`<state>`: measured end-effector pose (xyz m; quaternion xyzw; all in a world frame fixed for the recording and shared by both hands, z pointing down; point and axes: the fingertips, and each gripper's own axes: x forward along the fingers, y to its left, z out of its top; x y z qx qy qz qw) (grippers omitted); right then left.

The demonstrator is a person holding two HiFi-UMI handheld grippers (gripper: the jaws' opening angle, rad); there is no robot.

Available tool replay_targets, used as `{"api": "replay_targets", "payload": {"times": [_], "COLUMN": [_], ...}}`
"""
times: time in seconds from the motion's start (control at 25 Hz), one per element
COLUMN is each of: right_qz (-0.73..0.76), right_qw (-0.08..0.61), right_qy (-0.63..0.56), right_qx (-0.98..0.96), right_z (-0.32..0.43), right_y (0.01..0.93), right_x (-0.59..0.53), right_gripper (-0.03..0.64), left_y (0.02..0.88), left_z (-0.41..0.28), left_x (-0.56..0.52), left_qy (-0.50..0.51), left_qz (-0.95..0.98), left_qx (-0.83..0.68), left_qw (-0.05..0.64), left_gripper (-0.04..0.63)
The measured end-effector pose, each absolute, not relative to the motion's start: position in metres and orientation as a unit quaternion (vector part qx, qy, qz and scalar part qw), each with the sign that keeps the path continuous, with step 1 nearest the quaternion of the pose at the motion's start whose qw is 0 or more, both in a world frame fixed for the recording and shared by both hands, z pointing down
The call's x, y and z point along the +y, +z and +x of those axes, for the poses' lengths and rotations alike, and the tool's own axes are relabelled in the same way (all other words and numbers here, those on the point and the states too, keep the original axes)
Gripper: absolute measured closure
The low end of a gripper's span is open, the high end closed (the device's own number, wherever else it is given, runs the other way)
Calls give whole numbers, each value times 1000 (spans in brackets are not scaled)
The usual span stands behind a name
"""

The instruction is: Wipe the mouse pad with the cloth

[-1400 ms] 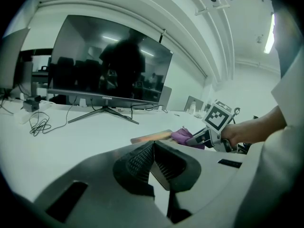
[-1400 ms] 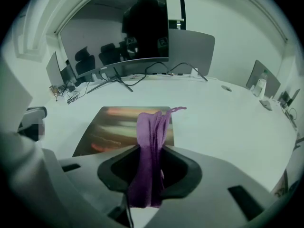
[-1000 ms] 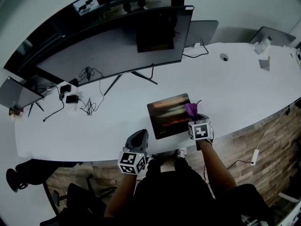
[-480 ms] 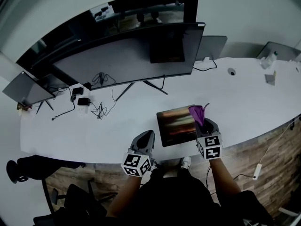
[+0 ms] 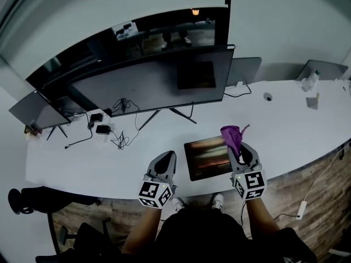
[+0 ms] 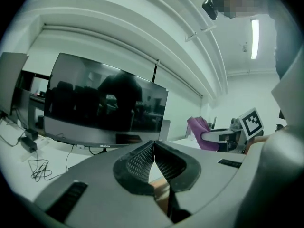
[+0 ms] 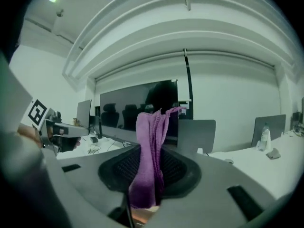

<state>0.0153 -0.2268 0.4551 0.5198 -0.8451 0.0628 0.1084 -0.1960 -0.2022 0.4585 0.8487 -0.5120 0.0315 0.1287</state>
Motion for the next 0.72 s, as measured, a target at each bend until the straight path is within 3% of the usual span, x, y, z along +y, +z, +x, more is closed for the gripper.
{"api": "replay_targets", "payload": {"times": [0.32,0.72], "right_qz": [503,517], "right_qw": [55,41], "right_qy": [3,22], "right_qx": [-863,-855], "right_z": [5,11], "right_y": [401,416], "right_x": [-218,-221], "right_gripper": [494,495], "left_y": [440,440], "left_z": [-191,-179], "left_x": [-203,-204], "left_qy": [27,28], "left_qz": [847,850], "left_qx": [-521,-516], "left_qw": [102,98], "left_gripper": [575,575]}}
